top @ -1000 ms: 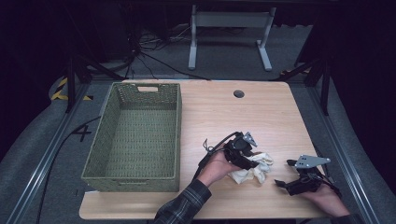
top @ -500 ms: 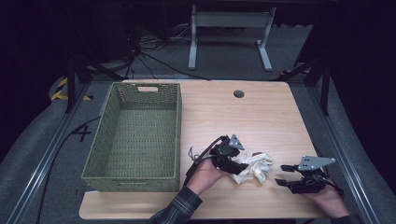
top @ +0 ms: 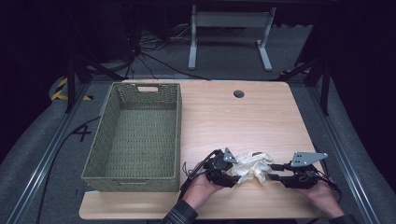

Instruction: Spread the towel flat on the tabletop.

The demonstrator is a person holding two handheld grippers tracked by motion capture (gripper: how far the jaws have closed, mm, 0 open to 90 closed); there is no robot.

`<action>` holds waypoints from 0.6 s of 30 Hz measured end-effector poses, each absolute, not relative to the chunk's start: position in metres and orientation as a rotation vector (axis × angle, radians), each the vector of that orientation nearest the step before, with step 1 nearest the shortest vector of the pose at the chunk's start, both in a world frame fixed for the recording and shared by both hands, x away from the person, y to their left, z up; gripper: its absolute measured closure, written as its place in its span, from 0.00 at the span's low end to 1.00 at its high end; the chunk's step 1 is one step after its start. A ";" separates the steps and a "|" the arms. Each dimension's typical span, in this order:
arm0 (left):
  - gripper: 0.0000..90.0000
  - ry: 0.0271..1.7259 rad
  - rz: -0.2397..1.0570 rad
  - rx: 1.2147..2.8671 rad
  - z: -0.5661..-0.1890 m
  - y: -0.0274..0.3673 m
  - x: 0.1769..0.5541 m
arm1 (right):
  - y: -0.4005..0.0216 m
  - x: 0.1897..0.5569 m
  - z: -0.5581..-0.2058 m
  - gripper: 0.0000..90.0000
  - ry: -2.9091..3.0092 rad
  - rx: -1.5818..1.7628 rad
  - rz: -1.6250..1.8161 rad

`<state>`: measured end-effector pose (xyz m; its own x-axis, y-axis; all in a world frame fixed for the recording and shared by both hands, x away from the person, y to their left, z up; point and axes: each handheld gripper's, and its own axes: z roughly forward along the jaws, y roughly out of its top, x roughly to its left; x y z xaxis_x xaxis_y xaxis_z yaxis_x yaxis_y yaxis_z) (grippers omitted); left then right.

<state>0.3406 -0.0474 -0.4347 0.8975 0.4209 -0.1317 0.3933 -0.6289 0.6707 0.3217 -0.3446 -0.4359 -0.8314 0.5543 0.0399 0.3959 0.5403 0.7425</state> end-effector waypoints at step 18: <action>0.97 0.662 0.104 2.254 -0.423 -0.047 0.352 | -0.349 0.333 -0.432 0.97 2.578 0.804 1.145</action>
<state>0.3523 -0.0469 -0.4231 0.8616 0.4912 -0.1282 0.4286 -0.5684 0.7023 0.3331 -0.3491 -0.4317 -0.8296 0.5576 0.0300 0.3962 0.5500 0.7352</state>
